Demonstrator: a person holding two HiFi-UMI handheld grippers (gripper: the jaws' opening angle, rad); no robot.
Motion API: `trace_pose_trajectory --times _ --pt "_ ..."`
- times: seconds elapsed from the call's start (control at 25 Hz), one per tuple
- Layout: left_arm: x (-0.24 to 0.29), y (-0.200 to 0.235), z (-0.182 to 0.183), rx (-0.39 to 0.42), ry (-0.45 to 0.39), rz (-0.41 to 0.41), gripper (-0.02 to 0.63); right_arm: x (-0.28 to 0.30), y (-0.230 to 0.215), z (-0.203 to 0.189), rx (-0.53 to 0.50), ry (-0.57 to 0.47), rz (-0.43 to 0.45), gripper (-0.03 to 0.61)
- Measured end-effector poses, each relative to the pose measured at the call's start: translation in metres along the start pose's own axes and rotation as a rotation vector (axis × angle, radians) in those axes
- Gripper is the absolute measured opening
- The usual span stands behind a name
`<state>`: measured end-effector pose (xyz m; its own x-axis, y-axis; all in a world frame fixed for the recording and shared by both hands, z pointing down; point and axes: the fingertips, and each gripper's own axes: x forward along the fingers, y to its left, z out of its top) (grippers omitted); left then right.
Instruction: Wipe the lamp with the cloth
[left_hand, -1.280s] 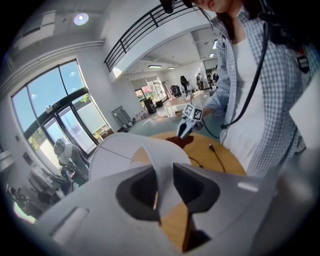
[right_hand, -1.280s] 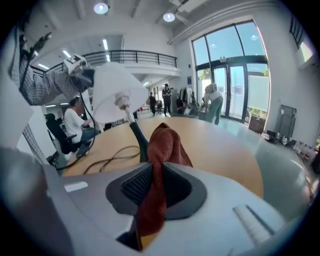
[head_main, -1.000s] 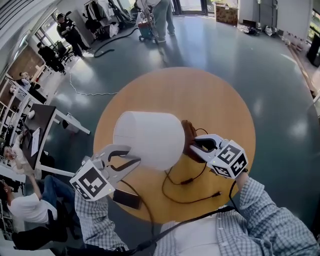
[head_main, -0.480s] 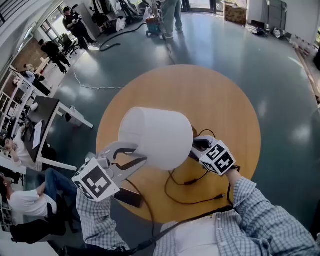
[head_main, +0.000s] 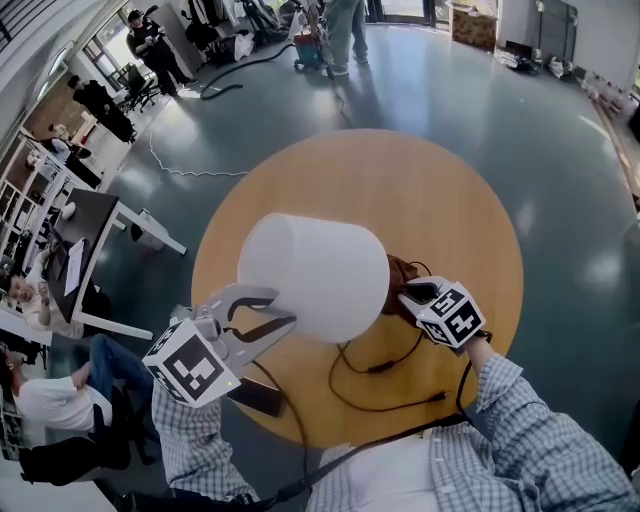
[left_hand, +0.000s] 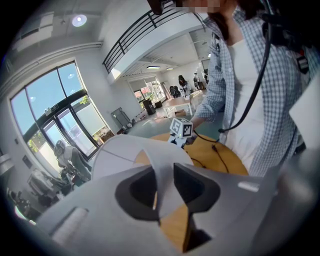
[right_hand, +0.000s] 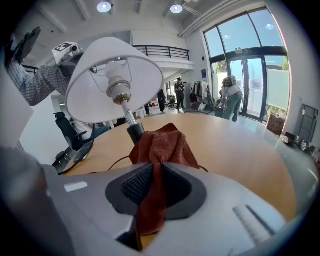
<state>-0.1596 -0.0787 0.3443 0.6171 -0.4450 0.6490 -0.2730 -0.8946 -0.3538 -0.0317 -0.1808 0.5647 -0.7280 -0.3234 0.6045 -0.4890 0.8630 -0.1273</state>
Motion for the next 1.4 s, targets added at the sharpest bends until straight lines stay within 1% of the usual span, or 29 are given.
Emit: trace_pose_trajectory --times 0.08,0.28,0.32,0.4,0.52,0.6,0.72,0.92,1.0,1.08,1.16,1.28,1.4 --pt "0.0 0.0 0.002 0.0 -0.002 -0.003 0.095 -0.002 0.012 0.025 -0.03 -0.066 0.029 0.061" --pt "0.001 -0.001 -0.003 0.007 0.011 0.001 0.096 -0.013 0.053 0.096 -0.113 -0.271 0.119 0.061" --pt "0.001 -0.001 -0.004 0.004 0.013 0.003 0.097 -0.016 0.06 0.105 -0.142 -0.296 0.127 0.061" --pt "0.002 0.0 -0.005 -0.006 0.012 0.008 0.097 -0.018 0.068 0.111 -0.202 -0.305 0.128 0.061" --pt "0.001 0.0 -0.004 -0.012 0.009 0.013 0.097 -0.013 0.071 0.099 -0.229 -0.256 0.136 0.061" --pt "0.001 0.0 -0.003 -0.008 0.01 0.012 0.098 -0.005 0.068 0.08 -0.227 -0.198 0.13 0.061" --pt "0.004 0.0 -0.001 0.002 0.012 0.007 0.098 0.008 0.059 0.044 -0.198 -0.106 0.114 0.061" --pt "0.006 0.003 -0.001 0.026 0.022 0.005 0.101 0.023 0.037 -0.013 -0.152 0.069 0.058 0.061" --pt "0.004 0.004 -0.004 0.038 0.026 0.002 0.101 0.029 0.034 -0.028 -0.133 0.116 0.044 0.061" --pt "0.003 0.004 -0.006 0.051 0.034 -0.002 0.103 0.028 0.036 -0.029 -0.097 0.112 0.038 0.061" --pt "0.008 0.005 -0.001 0.067 0.044 -0.009 0.106 0.016 0.032 -0.026 -0.053 0.083 0.03 0.061" --pt "0.023 0.009 0.019 0.097 0.064 -0.026 0.106 -0.013 0.01 -0.029 -0.032 0.055 0.008 0.061" --pt "0.033 0.011 0.03 0.137 0.086 -0.042 0.11 -0.039 -0.004 -0.036 -0.01 0.04 -0.026 0.061"
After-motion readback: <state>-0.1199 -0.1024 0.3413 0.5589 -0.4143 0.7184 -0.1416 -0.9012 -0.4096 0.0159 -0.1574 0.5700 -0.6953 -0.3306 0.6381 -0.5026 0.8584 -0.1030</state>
